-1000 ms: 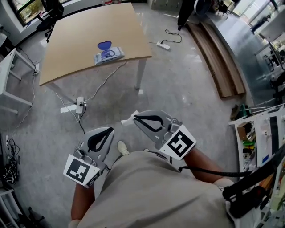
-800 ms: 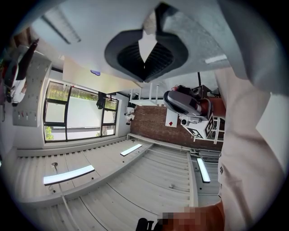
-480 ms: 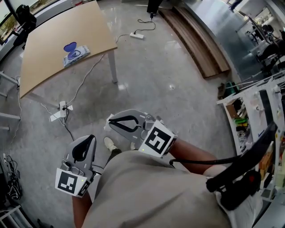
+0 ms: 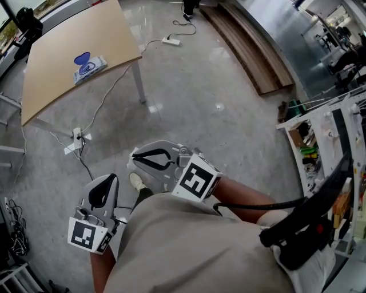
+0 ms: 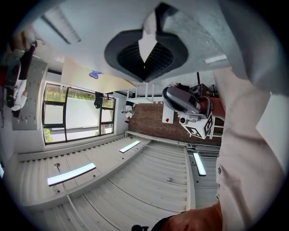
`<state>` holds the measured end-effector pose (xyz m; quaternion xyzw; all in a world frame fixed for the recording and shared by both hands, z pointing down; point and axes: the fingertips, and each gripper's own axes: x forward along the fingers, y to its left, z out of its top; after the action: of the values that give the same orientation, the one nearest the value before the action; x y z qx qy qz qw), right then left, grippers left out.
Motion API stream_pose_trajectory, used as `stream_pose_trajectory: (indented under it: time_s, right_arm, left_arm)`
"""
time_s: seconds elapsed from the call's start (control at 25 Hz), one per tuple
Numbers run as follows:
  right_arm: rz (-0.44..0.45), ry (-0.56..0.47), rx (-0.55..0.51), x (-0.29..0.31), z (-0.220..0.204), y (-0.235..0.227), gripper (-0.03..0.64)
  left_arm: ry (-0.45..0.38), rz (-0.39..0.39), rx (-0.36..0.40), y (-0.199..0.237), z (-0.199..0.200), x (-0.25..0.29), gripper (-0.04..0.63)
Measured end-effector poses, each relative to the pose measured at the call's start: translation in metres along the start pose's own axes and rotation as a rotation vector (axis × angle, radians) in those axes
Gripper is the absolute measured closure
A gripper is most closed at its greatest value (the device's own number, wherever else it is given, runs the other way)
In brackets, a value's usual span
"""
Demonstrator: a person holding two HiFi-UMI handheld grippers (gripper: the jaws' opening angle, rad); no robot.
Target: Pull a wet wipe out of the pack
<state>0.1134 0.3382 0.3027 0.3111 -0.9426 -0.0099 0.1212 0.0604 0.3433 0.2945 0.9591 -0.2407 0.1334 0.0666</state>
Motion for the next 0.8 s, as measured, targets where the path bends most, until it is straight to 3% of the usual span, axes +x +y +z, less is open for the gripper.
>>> stream_pose_trajectory:
  time_s: [0.8]
  right_arm:
    - [-0.016,0.059,-0.031,0.006,-0.003,-0.007,0.614]
  left_arm:
    - [-0.008,-0.03,-0.006,0.015,-0.005,0.009,0.589]
